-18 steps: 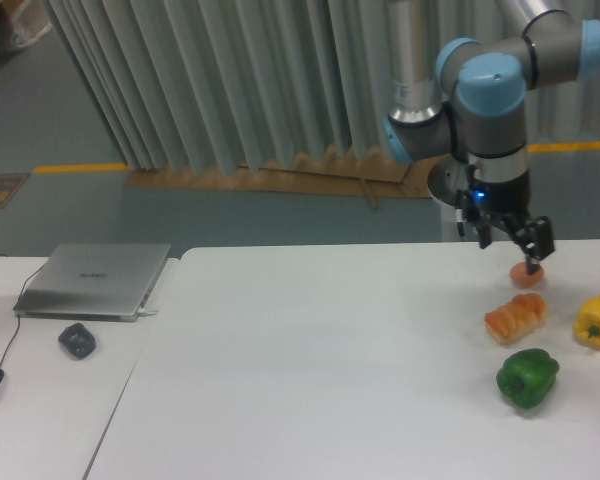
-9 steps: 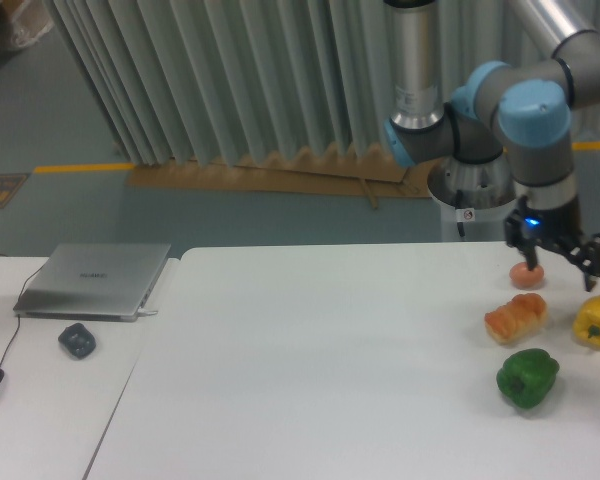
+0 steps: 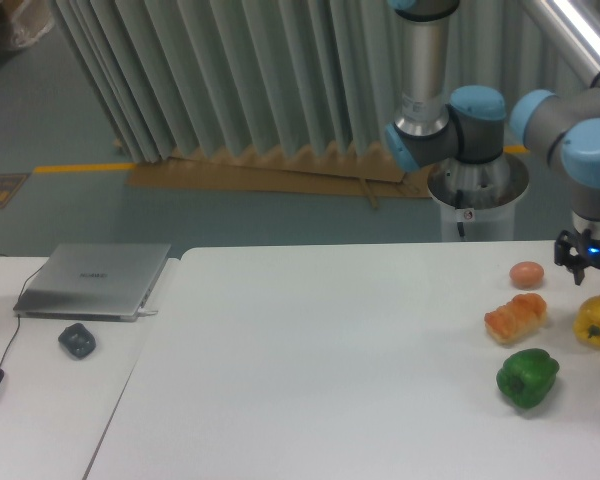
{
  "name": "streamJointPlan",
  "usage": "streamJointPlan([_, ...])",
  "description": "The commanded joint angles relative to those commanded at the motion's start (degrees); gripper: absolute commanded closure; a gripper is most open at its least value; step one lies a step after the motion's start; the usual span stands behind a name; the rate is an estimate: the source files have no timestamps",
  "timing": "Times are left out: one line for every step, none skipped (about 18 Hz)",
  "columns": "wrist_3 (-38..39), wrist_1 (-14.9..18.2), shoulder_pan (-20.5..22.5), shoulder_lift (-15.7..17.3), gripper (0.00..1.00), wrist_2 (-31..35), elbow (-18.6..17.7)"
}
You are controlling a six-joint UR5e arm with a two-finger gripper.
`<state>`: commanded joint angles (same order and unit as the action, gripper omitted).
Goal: Place the yellow pepper in a basket
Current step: 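Move the open gripper over the yellow bell pepper, then lower the gripper onto the yellow pepper and close on it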
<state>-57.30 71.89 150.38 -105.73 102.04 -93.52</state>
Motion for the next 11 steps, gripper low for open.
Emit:
streamJointPlan([0.0,-0.17,0.0,-0.7,0.0,-0.09,0.17])
streamJointPlan([-0.52,-0.44,0.09,-1.49,0.0,-0.09,0.44])
streamJointPlan([-1.92,-1.4,0.09,-1.93,0.0,-0.26,0.18])
streamJointPlan([-3.06,-2.97,0.09,-2.11,0.0,-1.05,0.35])
streamJointPlan([-3.34,-3.34,-0.17,-2.37,0.0,-1.92,0.27])
streamJointPlan([-2.99,-3.69,-0.26,-2.55,0.0,-2.02,-0.43])
streamJointPlan([-3.08,-3.78,-0.26,-2.55,0.0,-2.02,-0.61])
streamJointPlan([-3.34,-3.78,-0.09,-2.47,0.0,-1.93,-0.88])
streamJointPlan([-3.51,-4.04,0.09,-2.2,0.0,-1.93,-1.57])
streamJointPlan([-3.6,-4.39,0.18,-2.11,0.0,-1.93,-1.93])
streamJointPlan([-5.34,-4.48,0.44,-1.94,0.0,-1.67,-2.98])
